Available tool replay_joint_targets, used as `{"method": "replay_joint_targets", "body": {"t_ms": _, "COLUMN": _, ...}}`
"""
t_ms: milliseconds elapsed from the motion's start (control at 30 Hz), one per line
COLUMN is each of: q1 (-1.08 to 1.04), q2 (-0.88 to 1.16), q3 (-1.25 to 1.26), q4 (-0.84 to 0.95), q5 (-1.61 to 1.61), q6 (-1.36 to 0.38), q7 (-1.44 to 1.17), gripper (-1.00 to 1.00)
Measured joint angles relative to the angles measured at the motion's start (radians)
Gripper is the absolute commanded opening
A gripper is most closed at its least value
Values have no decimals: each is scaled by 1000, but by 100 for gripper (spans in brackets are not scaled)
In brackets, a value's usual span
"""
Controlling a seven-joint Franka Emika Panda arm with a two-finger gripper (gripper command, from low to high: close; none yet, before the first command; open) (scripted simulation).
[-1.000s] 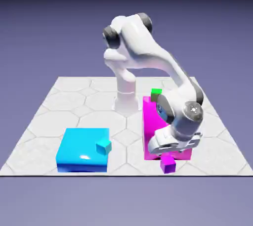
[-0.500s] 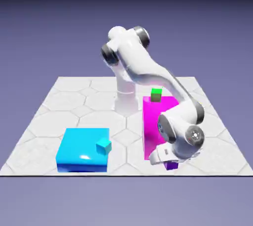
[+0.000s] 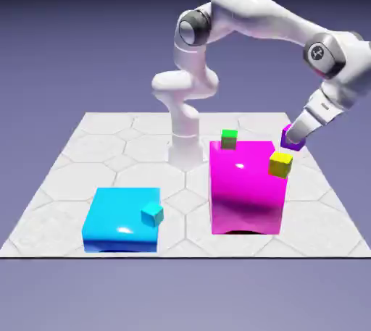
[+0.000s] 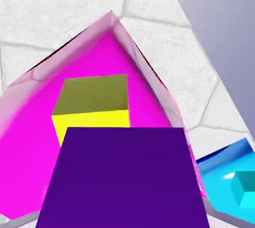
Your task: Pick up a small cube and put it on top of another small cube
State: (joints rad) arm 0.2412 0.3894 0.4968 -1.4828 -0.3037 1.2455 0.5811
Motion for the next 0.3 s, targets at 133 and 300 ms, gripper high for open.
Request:
{"method": "replay_joint_targets", "body": {"t_ms": 133, "q1": -28, "q2": -36, "q3": -4, "q4": -145, "q5": 8, "q6": 112, "q7": 3, "gripper": -100}}
{"method": "replay_joint_targets", "body": {"t_ms": 300, "q1": -46, "q2": -61, "q3": -7, "q4": -242, "q5": 12, "q6": 188, "q7": 4, "gripper": 100}}
